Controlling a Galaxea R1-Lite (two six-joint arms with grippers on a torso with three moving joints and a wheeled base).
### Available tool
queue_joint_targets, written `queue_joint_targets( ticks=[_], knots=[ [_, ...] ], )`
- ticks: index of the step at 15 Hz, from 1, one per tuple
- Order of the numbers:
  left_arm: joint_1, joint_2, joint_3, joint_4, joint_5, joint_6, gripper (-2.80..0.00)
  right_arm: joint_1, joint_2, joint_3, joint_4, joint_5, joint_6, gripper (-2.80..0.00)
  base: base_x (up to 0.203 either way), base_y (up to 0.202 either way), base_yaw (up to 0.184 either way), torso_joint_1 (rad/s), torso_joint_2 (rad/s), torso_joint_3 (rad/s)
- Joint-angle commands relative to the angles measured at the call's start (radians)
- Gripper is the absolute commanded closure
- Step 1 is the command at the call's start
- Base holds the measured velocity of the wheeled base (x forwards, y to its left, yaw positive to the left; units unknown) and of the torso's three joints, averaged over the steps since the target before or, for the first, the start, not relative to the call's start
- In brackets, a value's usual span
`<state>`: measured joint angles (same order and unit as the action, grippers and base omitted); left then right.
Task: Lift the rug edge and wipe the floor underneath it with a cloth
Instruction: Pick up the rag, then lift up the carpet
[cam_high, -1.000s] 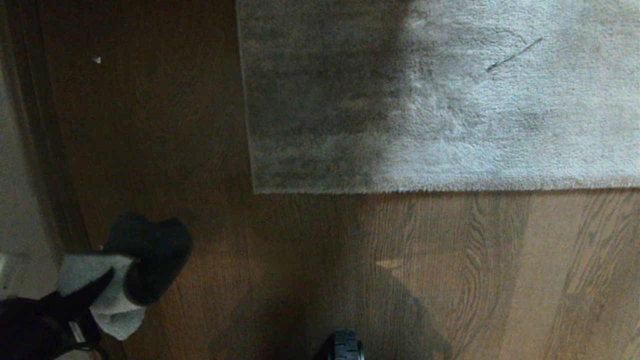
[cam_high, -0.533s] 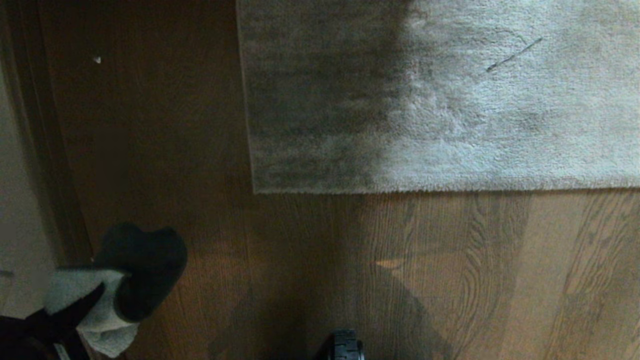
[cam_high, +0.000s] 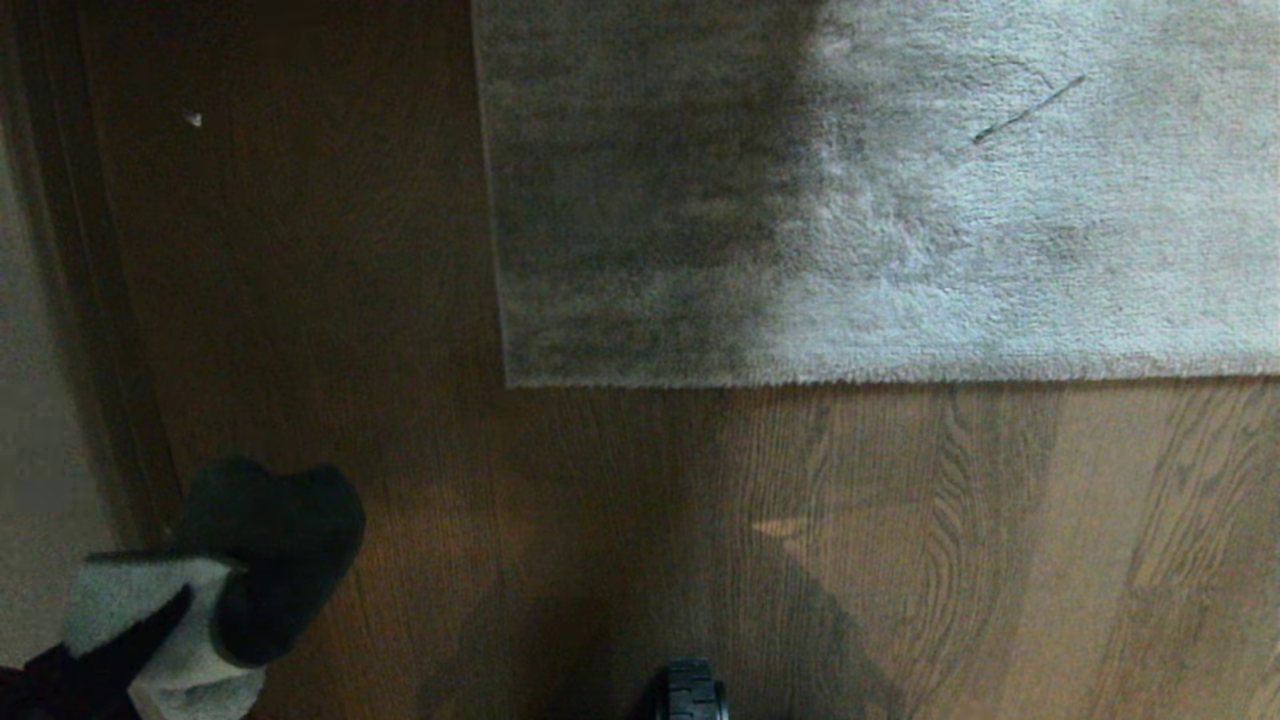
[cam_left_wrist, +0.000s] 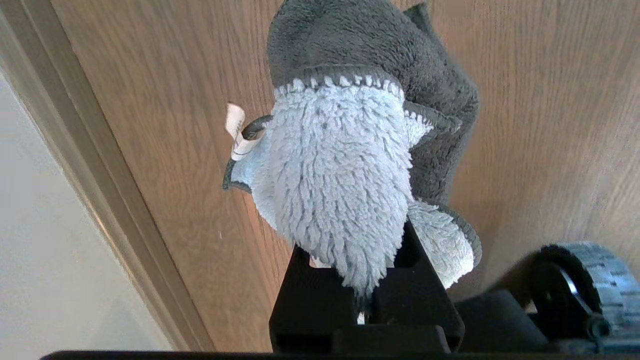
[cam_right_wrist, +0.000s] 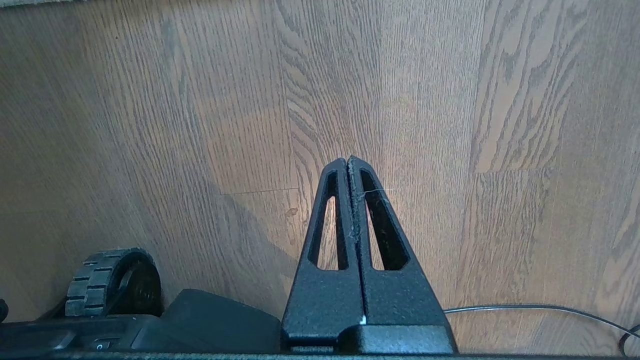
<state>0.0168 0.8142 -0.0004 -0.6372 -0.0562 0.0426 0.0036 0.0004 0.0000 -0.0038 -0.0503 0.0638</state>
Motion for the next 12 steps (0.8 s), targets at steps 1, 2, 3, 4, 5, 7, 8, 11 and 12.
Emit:
queue_joint_targets(
  ticks=[1,2,3,4,5,7,8,11,12],
  knots=[
    [0.000,-0.091,0.000,0.048,-0.001,0.000,0.00,0.001,0.000,0.000,-0.001,0.000,0.001,0.00,0.000,0.000,0.000,0.000,0.00,0.000],
    [-0.002,-0.137,0.000,0.081,0.000,-0.001,0.00,0.001,0.000,0.000,-0.001,0.000,0.001,0.00,0.000,0.000,0.000,0.000,0.00,0.000],
    [-0.004,-0.192,0.000,0.124,0.000,-0.003,0.00,0.000,0.000,0.000,-0.001,0.000,0.001,0.00,0.000,0.000,0.000,0.000,0.00,0.000],
    [-0.007,-0.247,0.000,0.169,0.001,-0.004,0.00,0.000,0.000,0.000,-0.001,0.000,0.001,0.00,0.000,0.000,0.000,0.000,0.00,0.000],
    [-0.017,-0.296,0.000,0.215,0.004,-0.005,0.00,0.000,0.000,0.000,-0.001,0.000,0.001,0.00,0.000,0.000,0.000,0.000,0.00,0.000],
    [-0.051,-0.374,-0.001,0.298,0.014,-0.007,0.00,0.001,0.000,0.000,-0.001,0.000,0.001,0.00,0.000,0.000,0.000,0.000,0.00,0.000],
    [-0.069,-0.405,-0.001,0.333,0.018,-0.008,0.00,0.001,0.000,0.000,-0.001,0.000,0.001,0.00,0.000,0.000,0.000,0.000,0.00,0.000],
    [-0.080,-0.484,-0.001,0.411,0.033,-0.010,0.00,0.001,0.000,0.000,-0.001,0.000,0.001,0.00,0.000,0.000,0.000,0.000,0.00,0.000],
    [-0.080,-0.509,-0.001,0.436,0.042,-0.010,0.00,0.001,0.000,0.000,-0.001,0.000,0.001,0.00,0.000,0.000,0.000,0.000,0.00,0.000]
  ],
)
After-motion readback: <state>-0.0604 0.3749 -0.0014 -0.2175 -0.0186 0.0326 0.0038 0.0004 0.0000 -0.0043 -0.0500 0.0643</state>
